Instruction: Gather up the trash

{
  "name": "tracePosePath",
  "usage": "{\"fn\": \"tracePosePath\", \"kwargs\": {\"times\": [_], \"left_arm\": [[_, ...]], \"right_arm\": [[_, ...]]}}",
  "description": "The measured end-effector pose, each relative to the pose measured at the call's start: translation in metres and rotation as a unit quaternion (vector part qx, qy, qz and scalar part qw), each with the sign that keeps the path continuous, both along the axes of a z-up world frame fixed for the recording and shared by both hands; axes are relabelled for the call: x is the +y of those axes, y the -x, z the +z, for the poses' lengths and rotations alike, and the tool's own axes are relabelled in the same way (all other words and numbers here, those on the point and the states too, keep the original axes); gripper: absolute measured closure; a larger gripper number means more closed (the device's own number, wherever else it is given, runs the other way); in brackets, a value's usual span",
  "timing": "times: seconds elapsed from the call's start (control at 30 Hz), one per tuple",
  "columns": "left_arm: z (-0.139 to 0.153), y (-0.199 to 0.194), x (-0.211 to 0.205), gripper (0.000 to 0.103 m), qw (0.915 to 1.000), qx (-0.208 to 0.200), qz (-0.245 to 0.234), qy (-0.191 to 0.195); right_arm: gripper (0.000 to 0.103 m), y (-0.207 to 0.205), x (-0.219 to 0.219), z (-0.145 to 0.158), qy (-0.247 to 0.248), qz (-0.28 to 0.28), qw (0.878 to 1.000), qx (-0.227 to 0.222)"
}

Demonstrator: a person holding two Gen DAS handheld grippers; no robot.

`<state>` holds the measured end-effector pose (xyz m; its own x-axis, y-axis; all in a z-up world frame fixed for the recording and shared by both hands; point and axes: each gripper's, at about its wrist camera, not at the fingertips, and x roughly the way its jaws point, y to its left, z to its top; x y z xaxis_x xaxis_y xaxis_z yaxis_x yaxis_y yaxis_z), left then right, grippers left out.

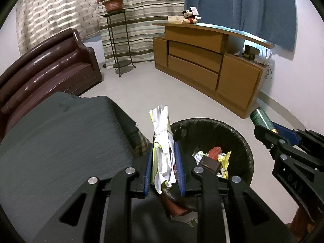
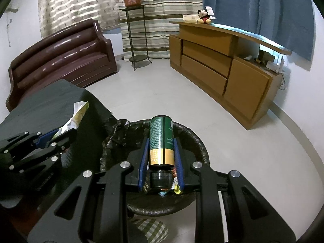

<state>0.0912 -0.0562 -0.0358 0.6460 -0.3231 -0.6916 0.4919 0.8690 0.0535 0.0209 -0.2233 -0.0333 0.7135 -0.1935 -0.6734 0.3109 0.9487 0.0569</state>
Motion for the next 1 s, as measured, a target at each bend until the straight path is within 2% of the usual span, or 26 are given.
{"fn": "tracePosePath", "kwargs": {"times": [0.27,0.37,0.4,0.43,0.53,0.67,0.8,1.0], "left_arm": [[-0.007,-0.006,-0.012,0.079,1.0000,0.000,0.001,-0.008],[-0.010,-0.008,-0.012,0.067,0.9999,0.007,0.003,-0.009],[-0.011,-0.009,-0.012,0.059,0.9999,0.011,0.004,-0.007],[-0.011,-0.009,-0.011,0.056,0.9999,0.011,0.006,-0.006],[-0.012,-0.009,-0.012,0.047,0.9999,0.010,0.010,-0.007],[-0.010,-0.009,-0.012,0.047,0.9999,0.012,0.011,-0.005],[-0.008,-0.008,-0.009,0.046,0.9998,0.013,0.012,-0.003],[-0.003,-0.001,0.003,0.043,0.9997,0.012,0.020,-0.001]], "right_arm": [[0.080,-0.011,-0.013,-0.009,-0.005,-0.011,1.000,0.007],[0.077,-0.015,-0.018,-0.014,-0.008,-0.014,1.000,0.013],[0.073,-0.016,-0.019,-0.016,-0.009,-0.015,1.000,0.015],[0.068,-0.017,-0.020,-0.017,-0.009,-0.016,1.000,0.016],[0.066,-0.017,-0.022,-0.019,-0.010,-0.018,1.000,0.018],[0.063,-0.016,-0.022,-0.019,-0.009,-0.020,1.000,0.019],[0.056,-0.011,-0.018,-0.015,-0.006,-0.023,1.000,0.014],[0.053,-0.001,-0.016,-0.008,-0.001,-0.026,1.000,0.007]]}}
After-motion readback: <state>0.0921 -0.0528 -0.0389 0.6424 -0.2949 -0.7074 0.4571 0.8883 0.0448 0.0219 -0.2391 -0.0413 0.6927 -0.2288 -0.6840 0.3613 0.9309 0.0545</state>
